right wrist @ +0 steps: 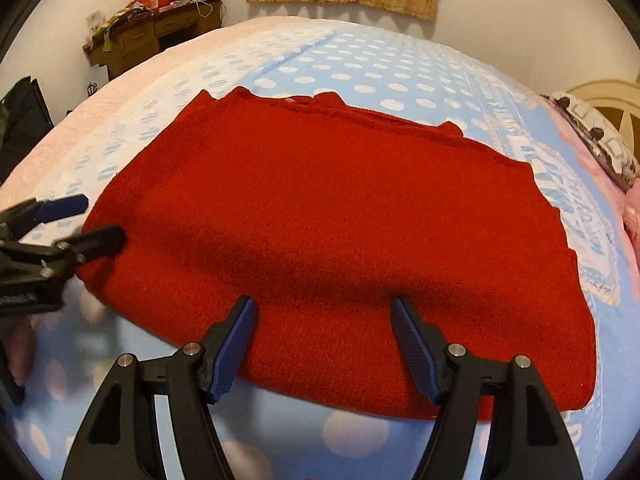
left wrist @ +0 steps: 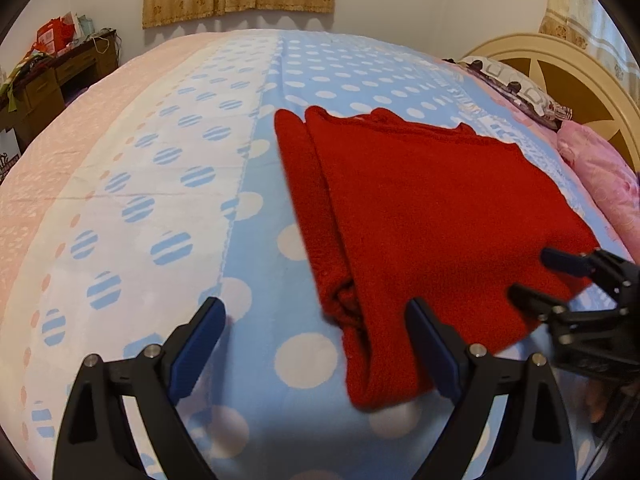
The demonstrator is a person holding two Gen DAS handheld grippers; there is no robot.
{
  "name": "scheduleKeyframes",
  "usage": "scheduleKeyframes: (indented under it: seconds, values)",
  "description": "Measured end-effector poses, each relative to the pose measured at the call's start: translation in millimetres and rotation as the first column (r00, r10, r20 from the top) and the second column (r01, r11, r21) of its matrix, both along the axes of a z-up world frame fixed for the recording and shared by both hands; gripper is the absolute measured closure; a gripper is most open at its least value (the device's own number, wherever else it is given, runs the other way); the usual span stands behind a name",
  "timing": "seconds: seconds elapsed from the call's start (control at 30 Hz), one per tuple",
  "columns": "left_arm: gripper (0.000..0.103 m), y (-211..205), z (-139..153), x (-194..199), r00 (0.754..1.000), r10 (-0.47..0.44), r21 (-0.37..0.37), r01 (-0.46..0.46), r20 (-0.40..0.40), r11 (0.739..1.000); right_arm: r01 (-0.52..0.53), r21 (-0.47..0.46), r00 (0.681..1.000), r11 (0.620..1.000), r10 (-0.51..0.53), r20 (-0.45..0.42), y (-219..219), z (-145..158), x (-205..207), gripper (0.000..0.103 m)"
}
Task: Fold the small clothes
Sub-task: 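Move both open grippers to the side edge of the folded sweater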
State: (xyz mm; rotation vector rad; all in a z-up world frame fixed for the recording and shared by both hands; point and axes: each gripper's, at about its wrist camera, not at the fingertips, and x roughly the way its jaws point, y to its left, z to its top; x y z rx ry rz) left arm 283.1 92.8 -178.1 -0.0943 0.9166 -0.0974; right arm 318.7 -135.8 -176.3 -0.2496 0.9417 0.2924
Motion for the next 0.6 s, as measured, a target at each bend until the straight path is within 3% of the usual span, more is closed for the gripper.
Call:
scheduleKeyframes:
  seconds: [0.13,0.27,0.4,0.6]
  values:
    - [0.009,13.8,8.5,-7.9,1.000,-0.001,0.003,0.001,0.020,1.000,-0.004,0.010,1.000,1.000,0.003,0.024,-2.6,11.9,-8.0,0.032]
    - [0.009,40.2,18.9,-8.1,0.998,0.044,0.007,-0.045,0.045,0.999,-0.106,-0.031,0.990,0.994,0.108,0.093,22.2,26.5,-29.5,0.032]
    - [0.009,63.2,22.2,1.4,0.995,0.091,0.007,-0.091,0.039,0.996,-0.244,-0.088,0.959,0.966,0.254,0.127,64.9,29.4,-51.0,0.032]
    - [0.009,89.4,21.2,16.6,0.991,0.137,-0.081,-0.136,0.011,0.987,-0.377,-0.235,0.898,0.896,0.416,0.143,116.0,5.8,-72.2,0.032]
